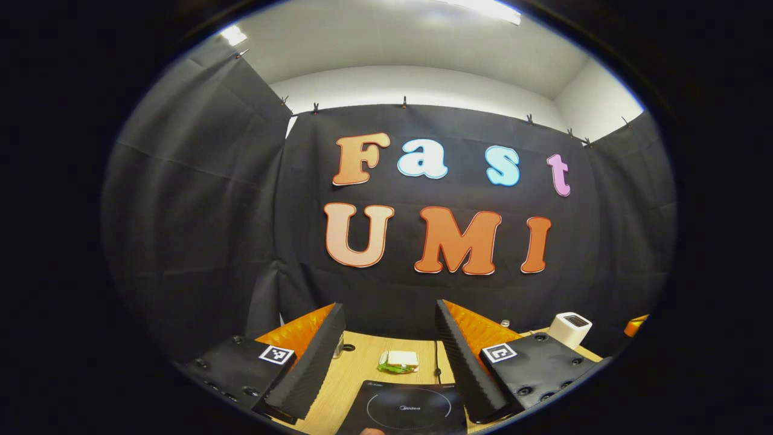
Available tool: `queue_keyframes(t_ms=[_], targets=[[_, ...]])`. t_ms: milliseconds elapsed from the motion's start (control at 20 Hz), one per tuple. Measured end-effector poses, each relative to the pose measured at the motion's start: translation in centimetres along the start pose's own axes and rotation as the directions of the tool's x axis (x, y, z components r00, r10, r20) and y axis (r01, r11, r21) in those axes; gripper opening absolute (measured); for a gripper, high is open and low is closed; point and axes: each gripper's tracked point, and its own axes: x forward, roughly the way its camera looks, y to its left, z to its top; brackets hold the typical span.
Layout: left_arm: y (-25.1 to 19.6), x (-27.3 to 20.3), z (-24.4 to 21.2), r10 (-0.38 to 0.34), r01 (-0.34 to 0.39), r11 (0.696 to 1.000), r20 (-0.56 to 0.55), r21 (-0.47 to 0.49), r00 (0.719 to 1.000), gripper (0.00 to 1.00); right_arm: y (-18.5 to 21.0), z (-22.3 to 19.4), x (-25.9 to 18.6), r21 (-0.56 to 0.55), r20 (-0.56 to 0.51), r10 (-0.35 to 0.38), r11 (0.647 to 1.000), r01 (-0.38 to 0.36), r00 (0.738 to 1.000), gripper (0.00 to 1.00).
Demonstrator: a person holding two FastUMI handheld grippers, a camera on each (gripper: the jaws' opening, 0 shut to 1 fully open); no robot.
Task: First push the handle of the pot to place it horizontally, then grasp the pot with both hands and set it on the induction cooktop.
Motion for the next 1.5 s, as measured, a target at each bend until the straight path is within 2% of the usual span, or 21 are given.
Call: queue_keyframes(t_ms=[400,650,850,1000,1200,1400,1500], targets=[[2.5,-1.1,-0.8,0.052,-0.052,0.999,-0.014,-0.002,0.999,0.99,2.2,-6.2,-0.1,-0.068,-0.138,0.057,0.995,-0.067,0.989,0.0],[3.7,-1.9,-1.5,0.079,-0.079,0.997,-0.031,0.006,0.996,0.98,4.3,-9.8,0.0,-0.069,-0.214,0.107,0.99,-0.124,0.971,0.0],[4.6,-2.0,-1.6,0.102,-0.101,0.995,-0.037,0.018,0.994,0.98,6.1,-13.2,0.1,-0.06,-0.292,0.148,0.983,-0.173,0.945,0.0],[4.6,-2.4,-1.9,0.105,-0.104,0.994,-0.042,0.019,0.994,0.99,7.2,-15.6,0.1,-0.091,-0.351,0.169,0.973,-0.213,0.921,0.0],[4.9,-2.4,-2.2,0.117,-0.115,0.993,-0.05,0.037,0.992,0.98,9.6,-18.6,-0.4,-0.064,-0.43,0.218,0.961,-0.27,0.876,0.0],[4.8,-2.1,-3.0,0.112,-0.11,0.993,-0.069,0.033,0.991,0.99,12.9,-21.4,-0.6,-0.001,-0.523,0.279,0.945,-0.327,0.806,0.0],[5.0,-2.0,-3.3,0.108,-0.105,0.993,-0.071,0.049,0.992,0.98,14.3,-22.7,-0.6,-0.005,-0.556,0.29,0.936,-0.353,0.779,0.0]])
